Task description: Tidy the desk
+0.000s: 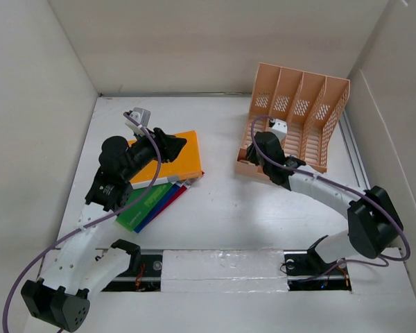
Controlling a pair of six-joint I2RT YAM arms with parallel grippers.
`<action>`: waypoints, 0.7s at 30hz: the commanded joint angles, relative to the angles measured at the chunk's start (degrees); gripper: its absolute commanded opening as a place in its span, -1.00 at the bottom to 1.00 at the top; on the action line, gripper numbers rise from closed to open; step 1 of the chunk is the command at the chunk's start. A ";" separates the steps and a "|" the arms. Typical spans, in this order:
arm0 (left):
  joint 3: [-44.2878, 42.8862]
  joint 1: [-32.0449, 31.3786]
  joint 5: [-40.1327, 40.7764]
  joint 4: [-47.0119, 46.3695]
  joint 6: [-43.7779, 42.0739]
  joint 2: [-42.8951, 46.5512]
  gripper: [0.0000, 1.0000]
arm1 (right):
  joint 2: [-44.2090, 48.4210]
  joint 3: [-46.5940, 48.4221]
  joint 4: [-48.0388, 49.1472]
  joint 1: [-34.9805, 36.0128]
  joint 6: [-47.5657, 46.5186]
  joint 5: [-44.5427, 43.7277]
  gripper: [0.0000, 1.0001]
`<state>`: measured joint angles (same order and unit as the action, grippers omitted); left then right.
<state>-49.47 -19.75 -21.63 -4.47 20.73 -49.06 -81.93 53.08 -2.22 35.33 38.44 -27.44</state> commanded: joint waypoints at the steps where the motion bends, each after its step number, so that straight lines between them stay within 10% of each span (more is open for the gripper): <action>1: -0.63 0.15 -1.22 -2.47 0.28 1.33 -0.15 | -1.21 1.68 -0.59 0.18 -0.20 -0.16 -0.58; 21: -0.71 0.15 -1.40 -2.82 0.36 0.89 -0.12 | 0.54 1.15 -1.21 0.88 -0.03 0.46 0.14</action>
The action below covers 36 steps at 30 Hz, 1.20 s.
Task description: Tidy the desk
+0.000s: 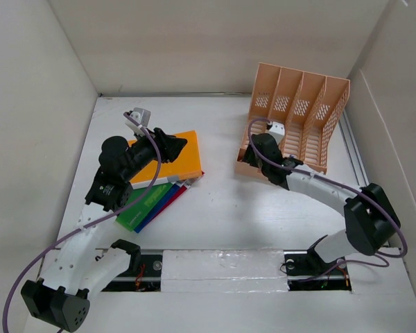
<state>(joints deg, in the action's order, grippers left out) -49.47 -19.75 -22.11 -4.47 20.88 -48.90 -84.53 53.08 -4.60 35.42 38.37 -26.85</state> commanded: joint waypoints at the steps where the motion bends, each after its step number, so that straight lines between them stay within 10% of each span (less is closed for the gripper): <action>1: -0.63 0.15 -0.66 -2.91 0.21 0.74 -0.12 | 4.62 0.80 1.96 1.66 0.21 0.04 0.14; 4: -1.24 0.15 0.31 -2.21 0.03 0.22 -0.12 | 6.48 -2.00 5.90 3.60 1.61 4.77 0.06; 8: -0.98 0.15 -0.04 -2.74 0.03 0.39 -0.13 | 4.57 -5.53 16.96 5.36 5.91 13.74 -1.00; 12: -1.24 0.15 0.58 -2.03 0.03 -0.05 -0.13 | -2.29 -2.47 22.97 8.96 10.06 19.73 -1.00; 18: -1.33 0.15 1.81 -1.68 0.03 0.83 -0.14 | -11.96 5.27 20.86 13.00 11.90 15.78 0.11; 21: -1.06 0.15 1.98 -2.04 0.03 1.62 -0.13 | -16.53 8.88 18.14 13.01 13.39 15.51 0.31; 36: -1.24 0.15 3.65 -0.63 0.47 2.59 -0.13 | -25.33 10.38 25.07 13.01 17.79 17.53 0.29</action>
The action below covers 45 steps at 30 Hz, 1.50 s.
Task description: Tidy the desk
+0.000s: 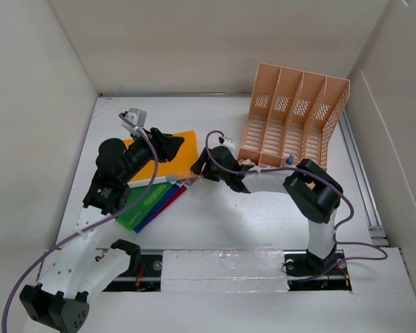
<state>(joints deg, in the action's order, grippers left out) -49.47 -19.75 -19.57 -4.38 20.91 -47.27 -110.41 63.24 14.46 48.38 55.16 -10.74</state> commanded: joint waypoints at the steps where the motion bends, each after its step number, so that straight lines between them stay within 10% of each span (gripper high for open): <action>1: -1.24 0.15 1.55 -0.63 0.54 0.86 -0.13 | 0.29 0.21 6.98 0.05 1.09 2.56 0.23; 6: -2.55 0.15 5.76 2.35 0.71 -0.63 -0.13 | 1.34 -0.22 8.21 0.05 1.36 2.04 -0.69; 12: -5.37 0.15 13.76 7.97 2.30 -4.85 -0.10 | 5.19 -4.44 11.37 0.05 -0.22 0.11 -1.00; 23: -9.85 0.15 11.58 14.22 0.37 -16.36 0.38 | 13.11 -9.80 12.97 0.05 -3.74 0.45 -1.00; 39: -11.08 -1.43 11.58 14.67 -0.16 -23.31 0.31 | 28.14 -24.30 2.33 2.07 -0.75 -2.17 -0.98; 45: -10.56 -1.43 10.52 12.82 0.28 -21.56 0.24 | 25.08 -22.64 1.80 2.07 -0.75 1.68 0.15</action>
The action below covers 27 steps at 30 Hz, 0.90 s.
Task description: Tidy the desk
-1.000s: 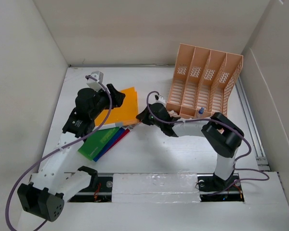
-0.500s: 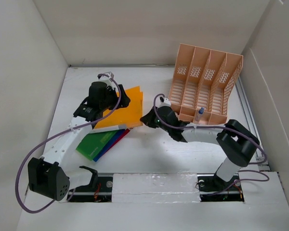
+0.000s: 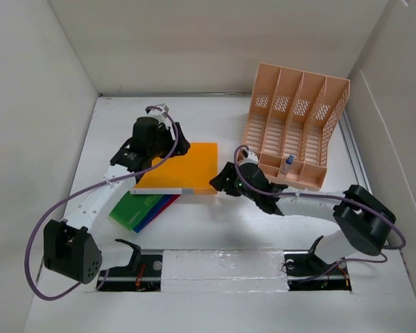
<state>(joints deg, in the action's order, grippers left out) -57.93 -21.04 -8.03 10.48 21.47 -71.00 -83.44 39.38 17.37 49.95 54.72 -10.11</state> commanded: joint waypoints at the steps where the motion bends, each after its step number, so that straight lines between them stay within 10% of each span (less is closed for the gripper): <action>1: -1.92 -0.14 -1.19 -2.04 -0.38 2.53 0.24 | -2.34 0.53 -0.41 0.50 0.99 2.27 0.21; 12: -1.39 -0.14 -4.44 -3.62 0.15 4.64 0.24 | -4.44 -7.64 13.29 1.55 11.63 0.27 0.61; 27: 0.89 -0.14 -9.72 -6.08 1.90 10.53 0.24 | -12.09 -4.05 28.61 4.27 18.14 0.36 0.65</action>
<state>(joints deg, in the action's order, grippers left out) -57.39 -21.04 -15.75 7.46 22.79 -61.93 -93.45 32.53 39.99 53.36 71.46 -8.27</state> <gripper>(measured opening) 0.621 0.823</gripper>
